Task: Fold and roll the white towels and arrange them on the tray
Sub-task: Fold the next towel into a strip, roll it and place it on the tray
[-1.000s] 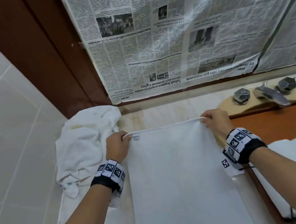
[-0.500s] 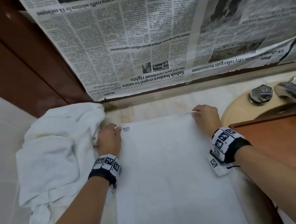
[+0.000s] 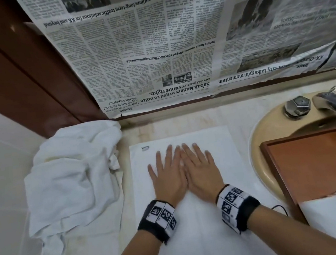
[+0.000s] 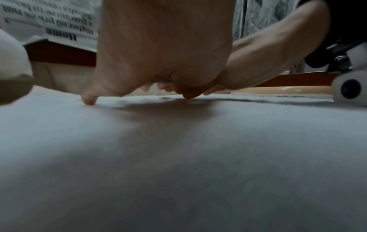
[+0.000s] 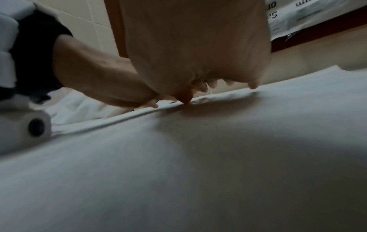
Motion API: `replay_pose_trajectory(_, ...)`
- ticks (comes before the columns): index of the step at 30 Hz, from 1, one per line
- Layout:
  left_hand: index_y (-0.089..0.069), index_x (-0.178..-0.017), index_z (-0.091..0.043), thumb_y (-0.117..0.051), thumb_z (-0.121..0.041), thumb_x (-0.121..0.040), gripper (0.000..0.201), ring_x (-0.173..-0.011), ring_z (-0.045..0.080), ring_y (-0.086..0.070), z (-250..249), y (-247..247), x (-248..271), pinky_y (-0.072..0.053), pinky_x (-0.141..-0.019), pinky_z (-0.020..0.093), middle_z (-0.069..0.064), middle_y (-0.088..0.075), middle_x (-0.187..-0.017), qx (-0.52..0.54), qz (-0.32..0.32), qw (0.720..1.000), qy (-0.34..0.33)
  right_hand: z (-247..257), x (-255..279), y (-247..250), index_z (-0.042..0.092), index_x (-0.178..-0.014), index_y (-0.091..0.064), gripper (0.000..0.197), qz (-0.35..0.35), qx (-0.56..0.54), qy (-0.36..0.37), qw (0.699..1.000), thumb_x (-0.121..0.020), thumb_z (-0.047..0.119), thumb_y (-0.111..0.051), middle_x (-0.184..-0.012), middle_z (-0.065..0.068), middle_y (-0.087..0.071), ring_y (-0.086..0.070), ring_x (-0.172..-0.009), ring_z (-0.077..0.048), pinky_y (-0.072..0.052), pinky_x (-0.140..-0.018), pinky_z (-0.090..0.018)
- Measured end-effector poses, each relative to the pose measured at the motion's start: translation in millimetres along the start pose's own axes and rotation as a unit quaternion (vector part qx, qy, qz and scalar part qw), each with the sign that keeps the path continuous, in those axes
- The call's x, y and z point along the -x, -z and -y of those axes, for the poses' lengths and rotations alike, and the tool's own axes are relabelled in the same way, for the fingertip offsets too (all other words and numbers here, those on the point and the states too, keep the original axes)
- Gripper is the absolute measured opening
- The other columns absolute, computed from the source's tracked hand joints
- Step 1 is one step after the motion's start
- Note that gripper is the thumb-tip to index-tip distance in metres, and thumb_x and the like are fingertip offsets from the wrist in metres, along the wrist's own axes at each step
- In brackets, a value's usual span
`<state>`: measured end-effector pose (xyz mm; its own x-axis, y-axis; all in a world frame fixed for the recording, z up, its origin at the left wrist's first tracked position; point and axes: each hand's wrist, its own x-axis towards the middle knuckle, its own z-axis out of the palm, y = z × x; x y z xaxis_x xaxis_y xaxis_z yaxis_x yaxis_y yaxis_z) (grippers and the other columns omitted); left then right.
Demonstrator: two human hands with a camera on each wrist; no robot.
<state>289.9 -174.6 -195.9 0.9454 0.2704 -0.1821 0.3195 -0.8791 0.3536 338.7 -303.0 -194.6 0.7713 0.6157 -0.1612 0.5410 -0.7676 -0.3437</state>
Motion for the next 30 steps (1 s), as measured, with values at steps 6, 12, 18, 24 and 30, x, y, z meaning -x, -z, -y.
replay_pose_trajectory(6, 0.004, -0.154, -0.051, -0.009, -0.052, -0.104, 0.052, -0.153, 0.017, 0.014, 45.6, 15.1, -6.5, 0.009, -0.119, 0.059, -0.023, 0.014, -0.163, -0.061, 0.053, 0.996, 0.038, -53.9, 2.4, 20.3, 0.028, -0.155, 0.014, 0.059, 0.064, 0.068, -0.095, 0.991, -0.102, 0.049, 0.002, -0.158, 0.013, 0.026, 0.018, -0.150, -0.018, 0.006, -0.122, -0.045)
replay_pose_trajectory(12, -0.005, -0.158, -0.037, -0.003, -0.057, -0.099, 0.063, -0.153, 0.023, 0.011, 63.9, 27.6, 34.6, 0.003, -0.121, 0.054, -0.012, 0.009, -0.166, -0.016, 0.020, 0.997, 0.074, -54.1, 34.6, 29.1, 0.020, -0.157, 0.006, 0.065, 0.027, 0.049, -0.136, 0.989, -0.098, 0.048, 0.004, -0.163, 0.005, 0.016, 0.012, -0.151, -0.017, 0.006, -0.121, -0.045)
replay_pose_trajectory(18, 0.007, -0.156, -0.044, 0.012, -0.061, -0.089, 0.068, -0.152, 0.017, 0.019, 30.0, 2.1, 81.8, 0.007, -0.120, 0.056, -0.019, 0.021, -0.162, -0.042, 0.058, 0.997, 0.021, 8.9, 73.9, -7.1, 0.031, -0.154, 0.015, 0.074, 0.088, 0.057, -0.029, 0.994, -0.087, 0.062, 0.016, -0.157, 0.014, 0.026, 0.022, -0.149, -0.015, 0.016, -0.117, -0.044)
replay_pose_trajectory(24, 0.015, -0.153, -0.047, 0.010, -0.063, -0.091, 0.064, -0.152, 0.020, 0.017, 69.9, 6.1, 81.7, 0.007, -0.122, 0.054, -0.020, 0.025, -0.160, -0.070, 0.046, 0.994, 0.066, -43.0, 85.2, 7.5, 0.032, -0.153, 0.020, 0.063, 0.085, 0.058, -0.117, 0.988, -0.099, 0.057, -0.001, -0.157, 0.012, 0.030, 0.024, -0.147, -0.013, 0.012, -0.120, -0.046)
replay_pose_trajectory(30, 0.013, -0.155, -0.043, 0.001, -0.061, -0.098, 0.061, -0.151, 0.020, 0.022, 41.9, -1.2, 112.4, 0.012, -0.120, 0.055, -0.017, 0.024, -0.161, -0.024, 0.013, 0.998, 0.057, -20.1, 112.4, 6.3, 0.016, -0.157, 0.002, 0.076, 0.003, 0.014, -0.109, 0.994, -0.091, 0.053, 0.009, -0.163, 0.001, 0.012, 0.014, -0.150, -0.016, 0.008, -0.121, -0.044)
